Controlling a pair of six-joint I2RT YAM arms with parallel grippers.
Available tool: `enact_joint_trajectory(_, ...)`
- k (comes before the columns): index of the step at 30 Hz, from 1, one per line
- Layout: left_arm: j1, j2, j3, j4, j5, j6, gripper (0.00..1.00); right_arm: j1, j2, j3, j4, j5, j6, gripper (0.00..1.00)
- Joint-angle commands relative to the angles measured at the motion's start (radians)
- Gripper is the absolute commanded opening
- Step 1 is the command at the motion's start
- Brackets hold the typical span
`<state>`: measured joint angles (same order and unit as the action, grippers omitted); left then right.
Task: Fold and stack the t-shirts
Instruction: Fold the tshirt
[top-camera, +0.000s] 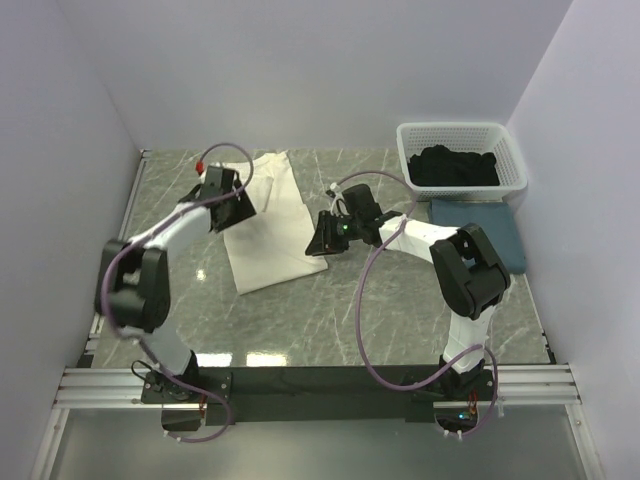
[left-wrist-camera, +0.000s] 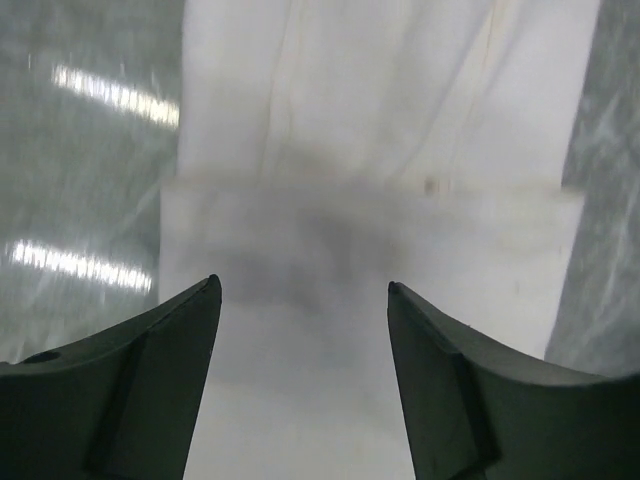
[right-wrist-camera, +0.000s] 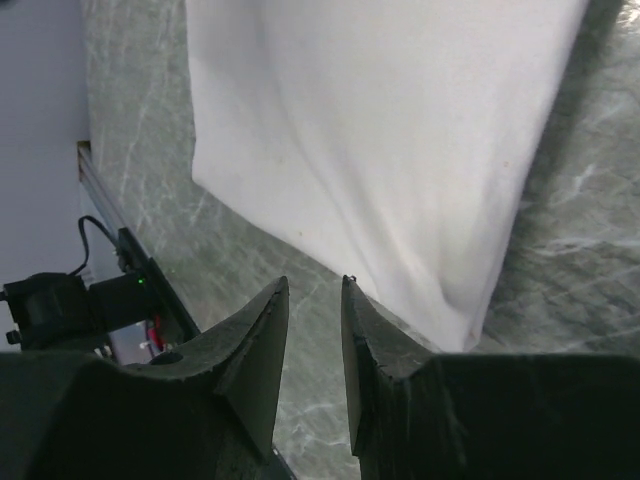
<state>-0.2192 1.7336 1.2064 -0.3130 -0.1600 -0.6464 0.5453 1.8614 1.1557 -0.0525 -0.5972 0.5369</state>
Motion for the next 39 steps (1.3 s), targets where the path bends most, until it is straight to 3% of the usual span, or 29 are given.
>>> enact_joint_trajectory(1,-0.031,-0.204,-0.140,-0.018,0.095,-0.032,0.73,0.005,0.021,0.018,0.051,-0.062,0.035,0.35)
enact_joint_trajectory(4,-0.066,-0.290,-0.296,-0.028,0.161,-0.051,0.71,0.002,0.053,0.029,0.091,-0.098,0.051,0.36)
enact_joint_trajectory(10,-0.091,-0.281,-0.456,-0.026,0.205,-0.091,0.54,-0.014,0.134,0.004,0.143,-0.105,0.107,0.36)
enact_joint_trajectory(12,-0.089,-0.255,-0.473,-0.044,0.192,-0.113,0.47,-0.027,0.171,-0.048,0.229,-0.119,0.147,0.34)
enact_joint_trajectory(17,-0.074,-0.195,-0.513,-0.109,0.194,-0.139,0.39,-0.093,0.254,-0.155,0.387,-0.164,0.273,0.33)
enact_joint_trajectory(33,-0.049,-0.250,-0.576,-0.238,0.223,-0.127,0.36,-0.114,0.127,-0.404,0.278,-0.180,0.259,0.31)
enact_joint_trajectory(39,-0.051,-0.327,-0.539,-0.284,0.218,-0.125,0.40,-0.117,0.035,-0.374,0.257,-0.216,0.187,0.31)
